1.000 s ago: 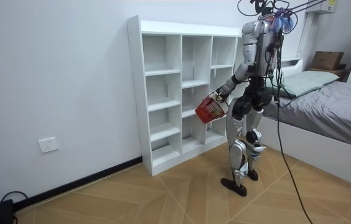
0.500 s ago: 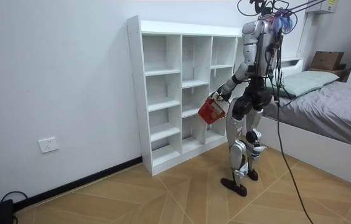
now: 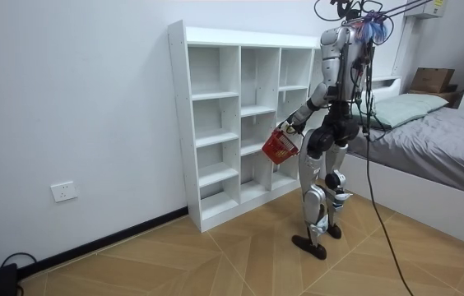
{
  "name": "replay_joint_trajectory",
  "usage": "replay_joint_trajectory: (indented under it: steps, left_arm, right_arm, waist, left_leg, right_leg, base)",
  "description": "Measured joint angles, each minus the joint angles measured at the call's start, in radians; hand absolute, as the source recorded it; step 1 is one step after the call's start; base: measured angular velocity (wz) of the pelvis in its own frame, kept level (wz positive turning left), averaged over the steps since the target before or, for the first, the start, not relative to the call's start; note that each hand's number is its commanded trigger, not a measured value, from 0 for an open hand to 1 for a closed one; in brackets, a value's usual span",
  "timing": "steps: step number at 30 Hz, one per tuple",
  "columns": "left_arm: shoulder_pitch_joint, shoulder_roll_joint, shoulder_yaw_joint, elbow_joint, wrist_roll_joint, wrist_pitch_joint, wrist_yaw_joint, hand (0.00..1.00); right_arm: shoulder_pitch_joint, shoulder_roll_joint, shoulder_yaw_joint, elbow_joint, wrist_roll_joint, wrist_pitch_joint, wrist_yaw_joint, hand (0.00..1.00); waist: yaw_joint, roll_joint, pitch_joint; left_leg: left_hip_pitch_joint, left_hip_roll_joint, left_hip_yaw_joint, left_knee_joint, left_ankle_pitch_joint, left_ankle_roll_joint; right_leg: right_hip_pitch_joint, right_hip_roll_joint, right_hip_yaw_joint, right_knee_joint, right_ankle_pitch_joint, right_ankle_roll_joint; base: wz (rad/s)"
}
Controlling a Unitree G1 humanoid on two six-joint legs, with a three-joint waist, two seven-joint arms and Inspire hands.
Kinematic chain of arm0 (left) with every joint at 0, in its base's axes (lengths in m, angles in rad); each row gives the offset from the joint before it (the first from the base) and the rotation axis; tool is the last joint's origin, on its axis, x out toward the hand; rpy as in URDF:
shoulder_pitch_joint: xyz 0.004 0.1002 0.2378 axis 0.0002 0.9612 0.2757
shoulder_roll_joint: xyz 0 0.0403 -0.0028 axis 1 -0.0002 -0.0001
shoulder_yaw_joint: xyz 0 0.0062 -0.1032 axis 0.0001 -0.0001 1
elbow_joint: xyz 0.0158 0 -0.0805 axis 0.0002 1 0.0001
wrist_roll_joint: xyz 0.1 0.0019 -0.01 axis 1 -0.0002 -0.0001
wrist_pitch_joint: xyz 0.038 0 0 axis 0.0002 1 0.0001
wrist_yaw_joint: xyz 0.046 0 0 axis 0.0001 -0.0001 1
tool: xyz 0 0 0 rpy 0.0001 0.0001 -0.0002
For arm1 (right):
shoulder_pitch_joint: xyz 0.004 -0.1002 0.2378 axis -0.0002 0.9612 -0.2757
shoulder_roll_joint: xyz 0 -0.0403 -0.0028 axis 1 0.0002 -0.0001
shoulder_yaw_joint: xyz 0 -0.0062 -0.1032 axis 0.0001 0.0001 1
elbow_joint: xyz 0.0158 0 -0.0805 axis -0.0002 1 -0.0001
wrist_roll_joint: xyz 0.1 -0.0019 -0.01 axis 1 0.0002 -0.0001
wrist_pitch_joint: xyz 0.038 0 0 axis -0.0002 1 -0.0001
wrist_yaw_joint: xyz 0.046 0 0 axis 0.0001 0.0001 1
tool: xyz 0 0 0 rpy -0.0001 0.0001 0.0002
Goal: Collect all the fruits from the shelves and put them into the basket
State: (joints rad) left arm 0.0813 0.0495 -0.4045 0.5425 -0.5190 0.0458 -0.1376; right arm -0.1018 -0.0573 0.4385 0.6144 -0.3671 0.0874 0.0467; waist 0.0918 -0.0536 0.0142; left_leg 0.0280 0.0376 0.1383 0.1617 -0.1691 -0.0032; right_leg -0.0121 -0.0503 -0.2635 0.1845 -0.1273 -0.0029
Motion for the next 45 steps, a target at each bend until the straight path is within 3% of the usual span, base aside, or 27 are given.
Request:
replay_joint_trajectory:
  steps: [11,15,23,29,34,41,45]
  left_arm:
    - [0.0,0.003,0.008,0.0,-0.001,0.0,0.0,1.0]
    - [0.0,0.022,0.029,-0.003,-0.001,0.0,0.0,1.0]
    - [0.002,0.024,0.134,-0.006,0.01,0.0,0.028,1.0]
    - [0.013,0.043,0.219,-0.006,-0.001,-0.001,0.051,1.0]
    - [0.052,0.051,0.285,-0.006,0.003,-0.003,0.082,1.0]
    - [0.066,0.052,0.375,0.057,0.013,-0.015,0.107,1.0]
    - [0.089,0.053,0.442,0.125,0.012,-0.015,0.129,1.0]
  right_arm:
    - [0.0,0.0,-0.002,-0.001,-0.001,0.0,0.0,0.0]
    - [0.001,-0.014,-0.039,-0.062,0.029,0.0,-0.014,0.0]
    - [0.068,-0.034,-0.15,-0.23,0.047,-0.043,-0.044,0.0]
    - [0.139,-0.073,-0.203,-0.231,0.075,-0.056,-0.07,0.0]
    - [0.184,-0.076,-0.276,-0.23,0.128,-0.077,-0.093,0.0]
    - [0.206,-0.076,-0.345,-0.135,0.171,-0.098,-0.128,0.0]
    - [0.207,-0.08,-0.398,-0.07,0.237,-0.102,-0.175,0.0]
  waist:
    - [0.0,-0.01,0.0021]
    - [-0.005,-0.01,0.0022]
    - [-0.011,-0.005,0.002]
    - [-0.026,0.016,-0.0051]
    - [-0.042,0.032,-0.0056]
    - [-0.044,0.031,-0.0068]
    - [-0.058,0.022,-0.013]
  left_leg:
    - [-0.001,0.0,-0.001,0.002,0.0,0.0]
    - [-0.003,0.001,-0.002,0.001,0.0,0.0]
    - [0.029,0.001,-0.001,-0.012,-0.001,-0.002]
    - [0.035,0.002,0.001,-0.017,-0.002,-0.002]
    - [0.053,0.004,0.018,-0.019,-0.005,-0.005]
    - [0.069,0.007,0.033,-0.02,-0.012,-0.006]
    - [0.071,0.007,0.036,-0.025,-0.012,-0.006]
  right_leg:
    - [-0.001,0.001,0.003,-0.001,-0.001,0.0]
    - [-0.001,0.001,0.002,-0.001,-0.001,0.0]
    - [0.031,0.005,0.001,-0.016,-0.002,0.001]
    - [0.034,0.007,0.009,-0.016,-0.002,0.001]
    - [0.041,0.01,0.024,-0.016,-0.002,0.001]
    - [0.048,0.016,0.045,-0.016,-0.003,0.001]
    - [0.048,0.016,0.043,-0.017,-0.003,0.001]
  base:
    - [0.0]
    - [0.0]
    - [0.0]
    - [-0.02]
    - [-0.1]
    - [-0.08]
    - [0.0]
